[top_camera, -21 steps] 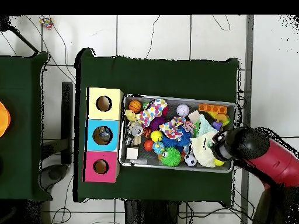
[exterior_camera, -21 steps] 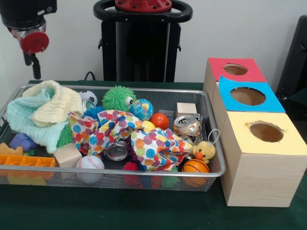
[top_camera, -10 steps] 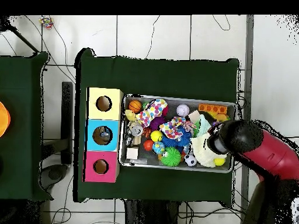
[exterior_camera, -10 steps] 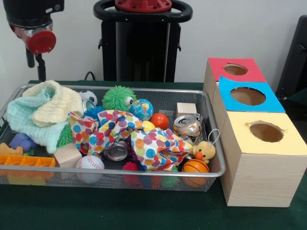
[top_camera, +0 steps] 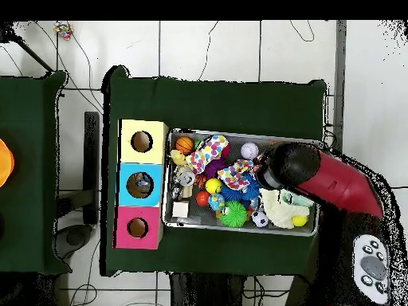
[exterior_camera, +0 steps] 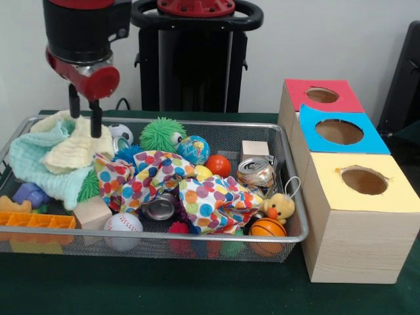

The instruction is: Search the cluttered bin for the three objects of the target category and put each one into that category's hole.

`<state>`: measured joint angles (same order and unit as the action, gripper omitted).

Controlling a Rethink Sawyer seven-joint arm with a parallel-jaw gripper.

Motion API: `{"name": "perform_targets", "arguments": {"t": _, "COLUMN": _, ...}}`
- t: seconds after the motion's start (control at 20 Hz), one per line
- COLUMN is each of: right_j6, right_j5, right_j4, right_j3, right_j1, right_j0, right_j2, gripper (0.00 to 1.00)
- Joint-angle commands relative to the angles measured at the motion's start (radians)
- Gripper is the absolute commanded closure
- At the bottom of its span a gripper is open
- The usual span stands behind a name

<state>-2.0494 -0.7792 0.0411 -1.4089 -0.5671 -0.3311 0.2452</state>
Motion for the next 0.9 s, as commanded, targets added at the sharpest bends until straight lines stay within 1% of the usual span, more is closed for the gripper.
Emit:
{"name": "perform_targets", "arguments": {"t": 0.05, "right_j6": -0.294, "right_j5": -0.05, "right_j4": 0.082, "right_j3": 0.126, "right_j1": 0.122, "right_j0": 0.048, "right_j2": -0.034, "gripper": 0.0}}
{"name": "perform_targets", "arguments": {"t": 0.2, "right_j6": -0.301, "right_j5": -0.073, "right_j4": 0.104, "right_j3": 0.155, "right_j1": 0.133, "right_j0": 0.063, "right_j2": -0.02, "gripper": 0.0}}
{"name": "perform_targets", "arguments": {"t": 0.35, "right_j6": -0.306, "right_j5": -0.124, "right_j4": 0.128, "right_j3": 0.2, "right_j1": 0.146, "right_j0": 0.077, "right_j2": 0.0, "gripper": 0.0}}
{"name": "perform_targets", "arguments": {"t": 0.4, "right_j6": -0.301, "right_j5": -0.121, "right_j4": 0.134, "right_j3": 0.19, "right_j1": 0.138, "right_j0": 0.078, "right_j2": 0.004, "gripper": 0.0}}
{"name": "perform_targets", "arguments": {"t": 0.45, "right_j6": -0.305, "right_j5": -0.129, "right_j4": 0.143, "right_j3": 0.205, "right_j1": 0.147, "right_j0": 0.08, "right_j2": 0.006, "gripper": 0.0}}
{"name": "perform_targets", "arguments": {"t": 0.55, "right_j6": -0.299, "right_j5": -0.127, "right_j4": 0.155, "right_j3": 0.208, "right_j1": 0.15, "right_j0": 0.081, "right_j2": 0.011, "gripper": 0.0}}
{"name": "perform_targets", "arguments": {"t": 0.6, "right_j6": -0.291, "right_j5": -0.116, "right_j4": 0.16, "right_j3": 0.189, "right_j1": 0.142, "right_j0": 0.079, "right_j2": 0.014, "gripper": 0.0}}
{"name": "perform_targets", "arguments": {"t": 0.7, "right_j6": -0.285, "right_j5": -0.105, "right_j4": 0.169, "right_j3": 0.177, "right_j1": 0.14, "right_j0": 0.079, "right_j2": 0.018, "gripper": 0.0}}
{"name": "perform_targets", "arguments": {"t": 0.9, "right_j6": -0.293, "right_j5": -0.117, "right_j4": 0.19, "right_j3": 0.161, "right_j1": 0.133, "right_j0": 0.092, "right_j2": 0.029, "gripper": 0.0}}
